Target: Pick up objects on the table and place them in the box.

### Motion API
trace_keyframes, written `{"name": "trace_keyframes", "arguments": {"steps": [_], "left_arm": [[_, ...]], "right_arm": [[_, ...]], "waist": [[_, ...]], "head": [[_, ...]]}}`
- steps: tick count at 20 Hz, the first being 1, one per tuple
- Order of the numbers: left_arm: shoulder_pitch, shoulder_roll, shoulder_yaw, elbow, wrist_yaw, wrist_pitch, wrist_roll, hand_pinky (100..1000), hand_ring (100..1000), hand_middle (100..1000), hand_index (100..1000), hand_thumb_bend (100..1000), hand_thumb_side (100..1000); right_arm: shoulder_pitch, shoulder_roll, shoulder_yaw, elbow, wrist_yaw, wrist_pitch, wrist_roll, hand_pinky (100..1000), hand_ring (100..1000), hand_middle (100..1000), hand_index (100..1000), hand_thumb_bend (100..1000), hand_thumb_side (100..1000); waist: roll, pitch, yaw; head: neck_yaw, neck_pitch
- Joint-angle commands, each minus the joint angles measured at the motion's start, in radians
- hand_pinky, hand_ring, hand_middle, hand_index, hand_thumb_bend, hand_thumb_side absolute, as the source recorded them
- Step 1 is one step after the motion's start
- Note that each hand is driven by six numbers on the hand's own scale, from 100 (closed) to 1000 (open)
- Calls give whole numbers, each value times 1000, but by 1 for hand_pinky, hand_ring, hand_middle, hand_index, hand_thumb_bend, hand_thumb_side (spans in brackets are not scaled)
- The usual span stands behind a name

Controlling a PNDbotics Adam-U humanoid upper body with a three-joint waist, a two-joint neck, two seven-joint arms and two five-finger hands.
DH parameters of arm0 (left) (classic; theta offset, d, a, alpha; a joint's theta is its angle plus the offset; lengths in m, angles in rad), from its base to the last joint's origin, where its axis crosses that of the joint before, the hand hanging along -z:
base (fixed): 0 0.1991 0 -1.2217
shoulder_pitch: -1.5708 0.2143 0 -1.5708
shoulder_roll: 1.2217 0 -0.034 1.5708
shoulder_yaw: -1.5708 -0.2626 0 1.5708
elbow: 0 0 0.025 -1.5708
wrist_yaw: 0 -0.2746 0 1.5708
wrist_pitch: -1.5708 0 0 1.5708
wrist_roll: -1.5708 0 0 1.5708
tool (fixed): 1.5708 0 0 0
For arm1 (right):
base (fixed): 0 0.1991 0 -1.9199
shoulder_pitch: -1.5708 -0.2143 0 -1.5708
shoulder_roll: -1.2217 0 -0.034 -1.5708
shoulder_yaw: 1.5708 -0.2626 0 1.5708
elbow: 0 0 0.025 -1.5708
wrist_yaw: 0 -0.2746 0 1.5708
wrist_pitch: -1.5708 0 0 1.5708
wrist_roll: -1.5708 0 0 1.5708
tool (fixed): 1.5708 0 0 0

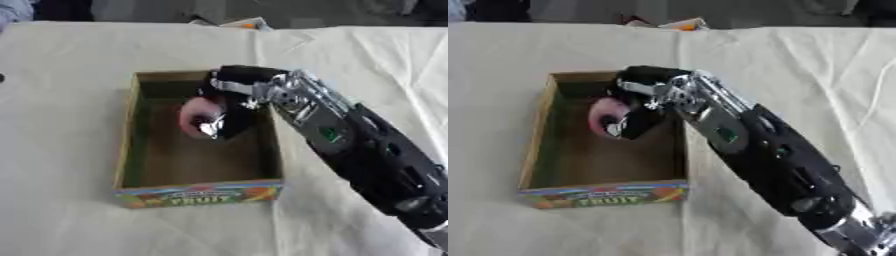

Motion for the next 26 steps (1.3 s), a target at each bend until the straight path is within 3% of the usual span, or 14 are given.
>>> {"name": "trace_keyframes", "arguments": {"steps": [1, 5, 9, 13, 18, 26], "left_arm": [[-13, 9, 0, -19, 2, 4, -2, 492, 648, 557, 562, 100, 841], [-13, 8, -1, -19, 1, 7, -3, 492, 649, 557, 561, 100, 842], [-14, 7, -1, -19, 0, 8, -3, 492, 649, 557, 562, 100, 842], [-13, 7, -1, -19, 0, 10, -3, 491, 650, 557, 561, 100, 842], [-11, 6, -2, -19, -1, 13, -4, 491, 651, 558, 561, 100, 842], [-10, 4, -3, -19, -3, 19, -9, 491, 652, 558, 560, 100, 841]], "right_arm": [[-13, -1, -3, 1, 34, -23, 45, 570, 740, 623, 765, 100, 469], [-10, -1, -10, 0, 53, -32, 94, 583, 763, 657, 826, 113, 481], [-8, -2, -13, 4, 69, -36, 142, 598, 784, 681, 867, 262, 472], [-9, -2, -19, 10, 81, -41, 186, 606, 801, 703, 892, 475, 440], [-14, -7, -28, -1, 77, -44, 214, 616, 810, 726, 926, 698, 364], [-25, -25, -48, -56, 44, -37, 213, 616, 807, 725, 926, 707, 382]], "waist": [[3, -16, 0], [2, -16, -1], [2, -16, -1], [3, -17, -2], [4, -18, -3], [7, -21, -7]], "head": [[1, -2], [3, -3], [3, -5], [3, -6], [1, -9], [1, -16]]}}
